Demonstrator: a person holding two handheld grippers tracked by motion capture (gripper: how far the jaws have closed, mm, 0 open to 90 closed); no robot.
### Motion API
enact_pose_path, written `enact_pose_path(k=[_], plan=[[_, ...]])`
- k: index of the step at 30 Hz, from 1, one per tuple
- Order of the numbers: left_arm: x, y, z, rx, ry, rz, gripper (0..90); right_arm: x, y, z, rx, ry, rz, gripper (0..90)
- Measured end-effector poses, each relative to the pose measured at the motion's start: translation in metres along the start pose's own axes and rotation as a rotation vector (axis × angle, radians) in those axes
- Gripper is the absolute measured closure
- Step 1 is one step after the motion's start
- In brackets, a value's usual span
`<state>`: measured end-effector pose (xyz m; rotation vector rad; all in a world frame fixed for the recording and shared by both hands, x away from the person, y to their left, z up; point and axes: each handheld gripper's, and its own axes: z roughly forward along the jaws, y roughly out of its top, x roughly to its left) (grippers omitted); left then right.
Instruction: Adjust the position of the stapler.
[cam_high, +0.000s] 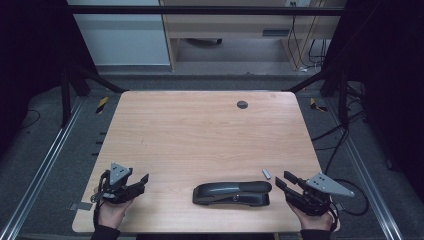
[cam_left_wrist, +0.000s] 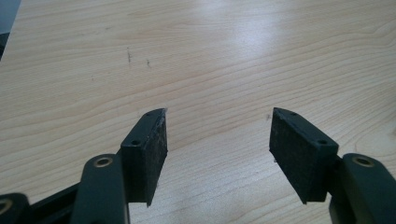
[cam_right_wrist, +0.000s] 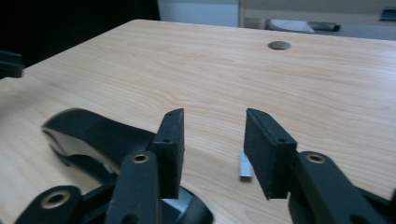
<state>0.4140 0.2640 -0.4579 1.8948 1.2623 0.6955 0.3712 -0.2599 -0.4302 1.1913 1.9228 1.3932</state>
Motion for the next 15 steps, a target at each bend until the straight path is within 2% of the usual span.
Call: enact_pose_path(k=[10,15], plan=[[-0.008,0.002,-0.002,-0.013,-0.012,0.028,34.2,-0.02,-0.01,0.003,0.038,-0.078,0.018,52.3],[-0.012,0.003,-0.003,-0.014,-0.019,0.042,33.1,-0.029,-0.017,0.007,0.066,-0.108,0.009,50.4]])
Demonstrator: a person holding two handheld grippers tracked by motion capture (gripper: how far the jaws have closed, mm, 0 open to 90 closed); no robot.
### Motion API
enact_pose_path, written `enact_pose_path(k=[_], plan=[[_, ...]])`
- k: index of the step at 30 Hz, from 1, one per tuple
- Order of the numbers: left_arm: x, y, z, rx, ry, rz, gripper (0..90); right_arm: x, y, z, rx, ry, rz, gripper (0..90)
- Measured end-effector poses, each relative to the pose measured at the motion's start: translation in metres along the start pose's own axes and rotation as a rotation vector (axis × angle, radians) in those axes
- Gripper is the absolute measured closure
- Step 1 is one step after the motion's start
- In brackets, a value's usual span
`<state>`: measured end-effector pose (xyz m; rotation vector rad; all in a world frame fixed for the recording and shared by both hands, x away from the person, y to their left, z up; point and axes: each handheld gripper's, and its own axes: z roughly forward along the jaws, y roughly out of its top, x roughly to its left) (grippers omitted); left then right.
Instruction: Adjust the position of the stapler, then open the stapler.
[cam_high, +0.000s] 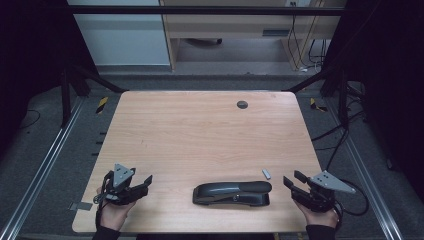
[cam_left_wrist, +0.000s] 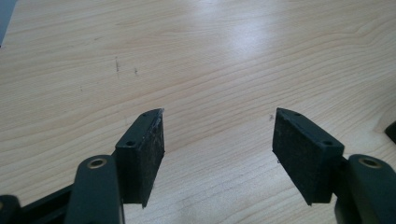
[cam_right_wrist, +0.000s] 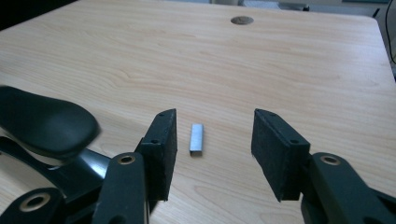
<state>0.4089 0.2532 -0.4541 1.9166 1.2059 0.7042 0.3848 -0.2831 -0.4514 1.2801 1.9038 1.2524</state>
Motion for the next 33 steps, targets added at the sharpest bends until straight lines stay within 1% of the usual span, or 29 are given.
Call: enact_pose_path(k=[1,4,7,10,12,14,20,23,25,27,33], plan=[[-0.001,0.0,-0.001,-0.002,-0.002,0.007,32.5,-0.002,-0.002,0.001,0.008,-0.003,0.007,49.8],[-0.004,0.002,-0.002,-0.011,-0.008,0.02,31.7,-0.005,-0.005,0.004,0.02,-0.019,0.003,48.2],[-0.007,0.005,-0.003,-0.021,-0.011,0.04,30.4,-0.008,-0.008,0.007,0.032,-0.028,0.005,46.4],[-0.009,0.009,-0.006,-0.039,-0.008,0.056,29.6,-0.011,-0.011,0.011,0.043,-0.041,-0.01,43.8],[-0.011,0.012,-0.008,-0.05,-0.013,0.061,28.9,-0.014,-0.013,0.013,0.055,-0.043,-0.007,43.2],[-0.014,0.016,-0.01,-0.05,-0.023,0.067,28.1,-0.015,-0.014,0.014,0.057,-0.043,-0.008,42.0],[-0.027,0.025,-0.015,-0.066,-0.042,0.116,26.7,-0.015,-0.016,0.016,0.063,-0.037,-0.015,40.2],[-0.034,0.029,-0.018,-0.081,-0.053,0.136,26.6,-0.015,-0.016,0.018,0.065,-0.04,-0.032,39.8],[-0.037,0.031,-0.02,-0.084,-0.057,0.144,26.5,-0.015,-0.016,0.018,0.065,-0.041,-0.033,39.4],[-0.041,0.033,-0.022,-0.089,-0.061,0.16,26.4,-0.014,-0.017,0.018,0.071,-0.038,-0.021,39.3],[-0.053,0.043,-0.028,-0.095,-0.074,0.201,26.0,-0.015,-0.018,0.017,0.072,-0.039,-0.024,39.1]])
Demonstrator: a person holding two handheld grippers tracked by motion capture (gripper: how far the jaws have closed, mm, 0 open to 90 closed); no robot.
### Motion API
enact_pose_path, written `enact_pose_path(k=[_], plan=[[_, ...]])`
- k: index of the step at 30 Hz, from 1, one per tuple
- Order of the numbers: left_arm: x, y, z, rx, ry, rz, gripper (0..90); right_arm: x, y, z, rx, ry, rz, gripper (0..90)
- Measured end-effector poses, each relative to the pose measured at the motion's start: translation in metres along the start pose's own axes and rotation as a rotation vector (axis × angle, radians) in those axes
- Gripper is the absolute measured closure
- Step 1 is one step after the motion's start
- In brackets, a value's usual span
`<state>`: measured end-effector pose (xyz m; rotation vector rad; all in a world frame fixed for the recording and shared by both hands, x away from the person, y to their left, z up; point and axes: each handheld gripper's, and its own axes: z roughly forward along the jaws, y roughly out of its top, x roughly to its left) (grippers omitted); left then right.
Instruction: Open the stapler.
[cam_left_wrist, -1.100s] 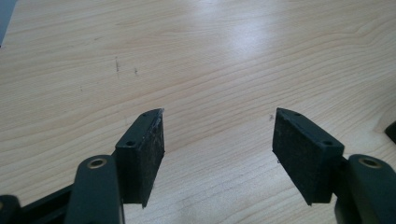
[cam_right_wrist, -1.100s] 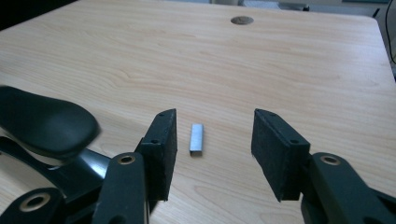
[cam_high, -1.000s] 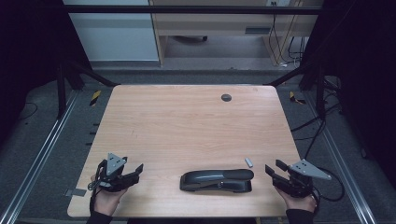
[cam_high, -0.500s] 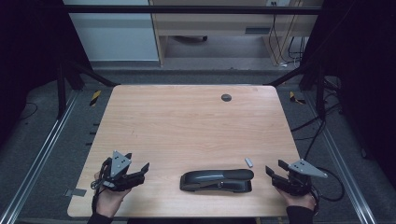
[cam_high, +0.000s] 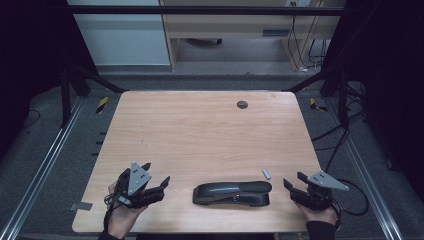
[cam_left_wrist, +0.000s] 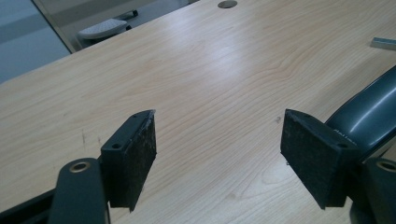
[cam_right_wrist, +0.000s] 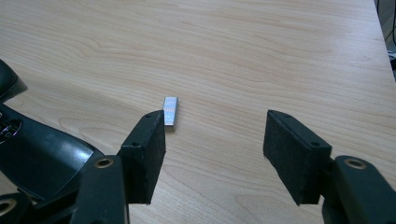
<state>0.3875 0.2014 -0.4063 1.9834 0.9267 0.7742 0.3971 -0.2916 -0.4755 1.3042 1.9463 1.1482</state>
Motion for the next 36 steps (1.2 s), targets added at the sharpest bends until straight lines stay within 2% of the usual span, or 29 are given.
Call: enact_pose_path(k=[2,3,4,13,21,27,36], plan=[[-0.003,0.004,-0.001,-0.004,-0.003,0.006,25.7,0.0,0.0,0.0,0.002,0.002,-0.003,39.1],[-0.004,0.006,-0.001,-0.016,-0.006,0.021,25.7,0.0,0.0,0.0,0.001,0.004,-0.005,39.1],[-0.007,0.007,-0.002,-0.004,-0.015,0.02,25.7,0.0,0.0,0.0,0.002,0.007,-0.004,39.1],[-0.024,0.022,-0.001,-0.006,-0.04,0.08,25.5,0.0,-0.002,0.002,0.009,0.007,-0.005,38.8],[-0.035,0.036,0.005,-0.013,-0.055,0.103,25.5,0.0,-0.002,0.002,0.017,0.012,-0.005,38.6],[-0.043,0.044,0.008,-0.016,-0.062,0.137,25.5,0.0,-0.001,0.003,0.016,0.007,-0.015,38.3],[-0.055,0.055,0.014,-0.018,-0.084,0.155,25.6,0.002,-0.001,0.004,0.025,0.009,-0.018,37.9]])
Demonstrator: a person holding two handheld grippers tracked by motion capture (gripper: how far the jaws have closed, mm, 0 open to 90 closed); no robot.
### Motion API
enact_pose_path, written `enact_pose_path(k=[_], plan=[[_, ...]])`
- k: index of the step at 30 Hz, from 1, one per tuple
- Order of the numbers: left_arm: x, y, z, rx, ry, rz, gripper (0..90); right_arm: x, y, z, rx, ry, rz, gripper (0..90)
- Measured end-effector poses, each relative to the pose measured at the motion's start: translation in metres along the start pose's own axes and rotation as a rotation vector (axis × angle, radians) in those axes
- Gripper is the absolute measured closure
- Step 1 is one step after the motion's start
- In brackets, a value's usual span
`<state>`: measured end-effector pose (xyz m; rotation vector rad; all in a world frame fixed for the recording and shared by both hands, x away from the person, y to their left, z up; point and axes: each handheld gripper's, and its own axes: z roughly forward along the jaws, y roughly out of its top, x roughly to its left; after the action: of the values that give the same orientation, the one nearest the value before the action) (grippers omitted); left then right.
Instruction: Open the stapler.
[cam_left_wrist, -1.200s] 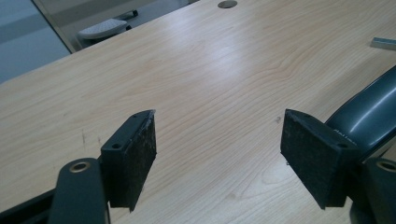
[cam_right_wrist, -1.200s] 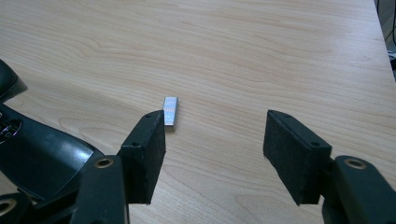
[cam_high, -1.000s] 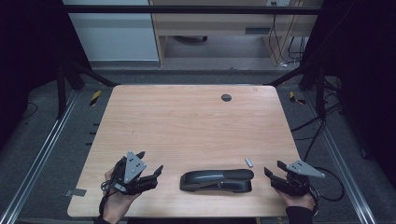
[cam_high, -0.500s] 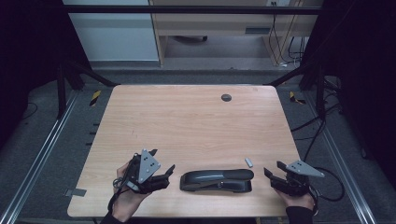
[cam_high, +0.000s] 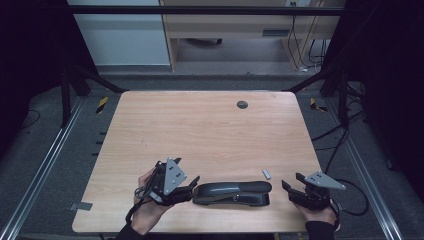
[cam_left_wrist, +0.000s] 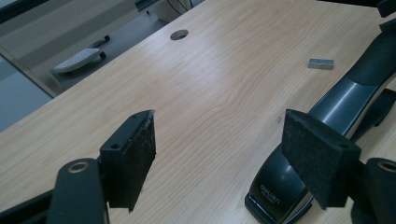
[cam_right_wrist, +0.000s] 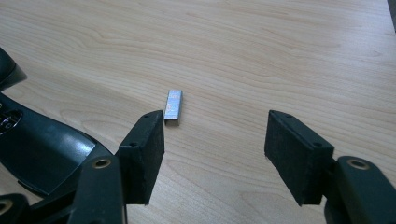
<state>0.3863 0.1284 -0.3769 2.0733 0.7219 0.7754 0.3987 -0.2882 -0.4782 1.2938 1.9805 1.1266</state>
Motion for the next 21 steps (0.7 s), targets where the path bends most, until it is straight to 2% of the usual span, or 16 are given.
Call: enact_pose_path(k=[11,21], plan=[[-0.016,0.02,0.009,0.024,-0.026,0.068,25.8,0.0,0.0,0.0,0.001,0.001,0.002,37.9],[-0.033,0.031,0.017,0.034,-0.045,0.118,25.8,0.0,0.0,0.0,0.002,0.001,0.002,37.9]])
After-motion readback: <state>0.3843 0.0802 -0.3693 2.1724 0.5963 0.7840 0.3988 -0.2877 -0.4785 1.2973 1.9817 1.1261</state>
